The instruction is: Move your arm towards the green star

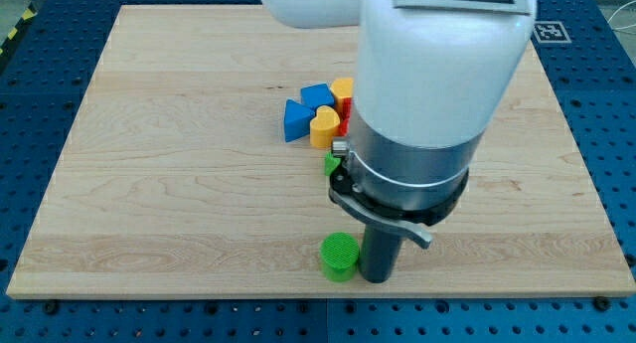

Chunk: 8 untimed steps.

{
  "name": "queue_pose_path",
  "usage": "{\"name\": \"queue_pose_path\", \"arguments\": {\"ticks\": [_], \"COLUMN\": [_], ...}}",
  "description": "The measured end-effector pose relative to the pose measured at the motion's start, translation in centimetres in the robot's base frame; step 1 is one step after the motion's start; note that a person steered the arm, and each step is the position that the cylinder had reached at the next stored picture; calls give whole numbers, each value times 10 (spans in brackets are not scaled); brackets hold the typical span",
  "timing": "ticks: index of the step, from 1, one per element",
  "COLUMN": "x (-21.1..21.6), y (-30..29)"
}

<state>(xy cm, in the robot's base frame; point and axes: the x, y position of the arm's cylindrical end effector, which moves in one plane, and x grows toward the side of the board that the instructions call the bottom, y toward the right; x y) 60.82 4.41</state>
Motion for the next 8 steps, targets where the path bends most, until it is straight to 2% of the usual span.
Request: {"name": "queue_pose_path", "arguments": {"ticks": [4,6,8], "x": [0,-35,-114], "y": [-13,28,8]}}
